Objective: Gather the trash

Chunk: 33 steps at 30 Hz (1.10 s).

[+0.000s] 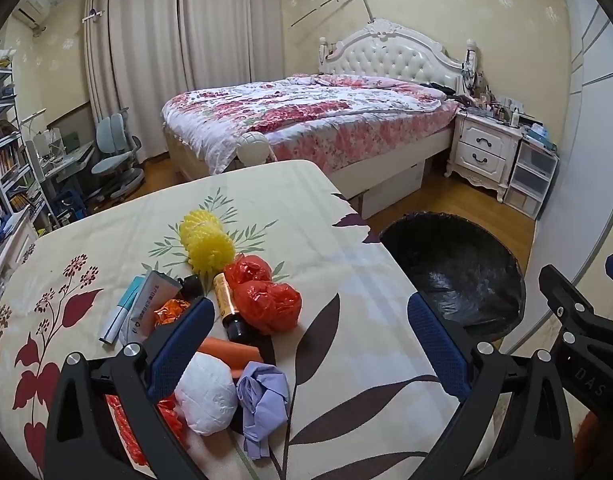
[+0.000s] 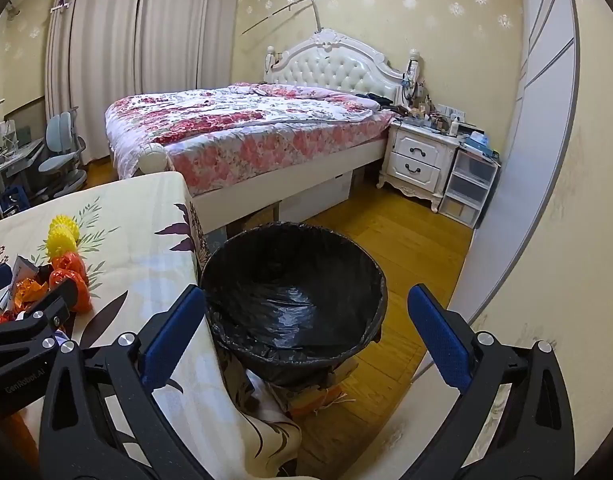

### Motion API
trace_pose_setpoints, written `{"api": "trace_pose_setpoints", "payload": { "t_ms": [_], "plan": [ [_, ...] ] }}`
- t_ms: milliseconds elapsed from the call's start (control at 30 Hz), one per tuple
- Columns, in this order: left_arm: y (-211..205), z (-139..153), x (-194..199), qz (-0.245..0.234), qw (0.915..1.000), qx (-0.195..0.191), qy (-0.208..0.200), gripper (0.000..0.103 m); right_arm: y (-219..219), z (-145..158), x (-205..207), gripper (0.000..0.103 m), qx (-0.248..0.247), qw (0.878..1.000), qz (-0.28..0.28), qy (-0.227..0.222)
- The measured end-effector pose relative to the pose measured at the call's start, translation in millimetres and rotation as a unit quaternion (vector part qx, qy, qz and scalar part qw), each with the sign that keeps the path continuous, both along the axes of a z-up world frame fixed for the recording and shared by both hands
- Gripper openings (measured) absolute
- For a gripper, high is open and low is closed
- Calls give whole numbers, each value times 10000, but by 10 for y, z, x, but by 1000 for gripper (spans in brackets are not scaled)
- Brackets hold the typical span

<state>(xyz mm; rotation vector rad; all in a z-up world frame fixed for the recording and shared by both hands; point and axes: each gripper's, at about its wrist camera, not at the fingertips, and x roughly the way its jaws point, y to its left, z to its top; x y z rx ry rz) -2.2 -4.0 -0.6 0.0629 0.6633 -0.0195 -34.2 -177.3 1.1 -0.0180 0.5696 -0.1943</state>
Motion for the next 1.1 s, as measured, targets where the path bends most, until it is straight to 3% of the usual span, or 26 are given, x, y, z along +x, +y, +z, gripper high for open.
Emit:
{"api": "trace_pose_setpoints", "payload": {
  "t_ms": [1100],
  "plan": [
    [-18,-118,19,-3,10000,-3,95,97,-32,-48,-4,99,15,10000,-25,38]
  ]
}}
